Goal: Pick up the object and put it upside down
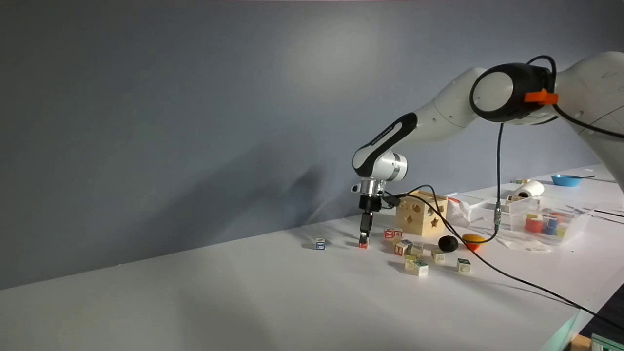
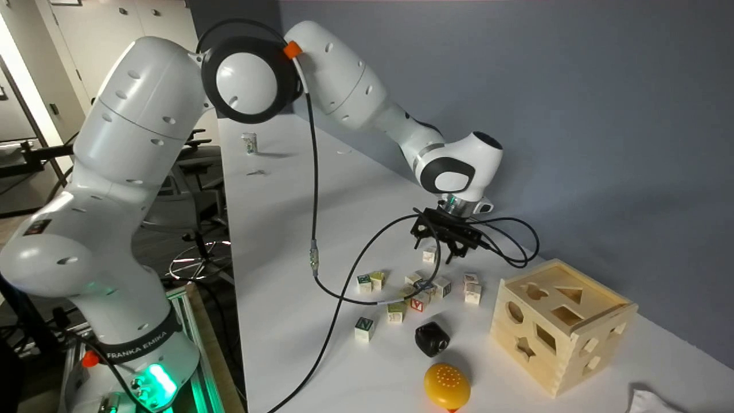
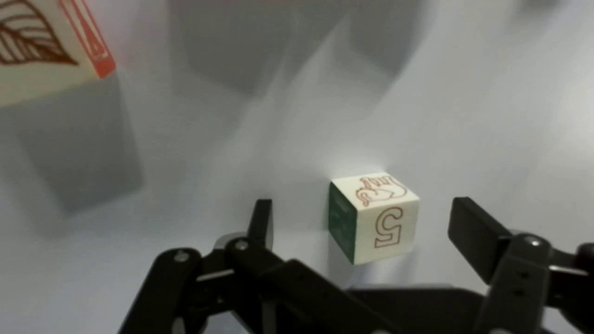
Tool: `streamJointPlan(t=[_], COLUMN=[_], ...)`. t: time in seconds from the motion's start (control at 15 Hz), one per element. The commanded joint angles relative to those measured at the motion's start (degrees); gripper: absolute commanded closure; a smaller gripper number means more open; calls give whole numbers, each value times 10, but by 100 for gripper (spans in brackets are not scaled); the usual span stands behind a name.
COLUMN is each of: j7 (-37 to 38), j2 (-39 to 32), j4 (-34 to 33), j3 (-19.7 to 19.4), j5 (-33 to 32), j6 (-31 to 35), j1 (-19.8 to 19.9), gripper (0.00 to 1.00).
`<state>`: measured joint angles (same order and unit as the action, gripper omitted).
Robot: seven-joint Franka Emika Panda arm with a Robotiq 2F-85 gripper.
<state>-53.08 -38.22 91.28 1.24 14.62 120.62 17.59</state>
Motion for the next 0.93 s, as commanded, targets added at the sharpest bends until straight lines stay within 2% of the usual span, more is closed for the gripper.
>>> streamJointPlan(t=[0.0, 0.13, 0.33, 0.47, 0.6, 0.87], j7=[4, 2, 3, 2, 1, 0], j2=[5, 8, 11, 12, 12, 16], j4=[4, 5, 7, 8, 9, 10], j3=[5, 6, 6, 7, 8, 9], j5=[0, 1, 1, 1, 3, 5], j6=[-6, -6, -7, -8, -7, -7], j1=[4, 4, 4, 4, 5, 6], gripper=[34, 49, 54, 52, 55, 70])
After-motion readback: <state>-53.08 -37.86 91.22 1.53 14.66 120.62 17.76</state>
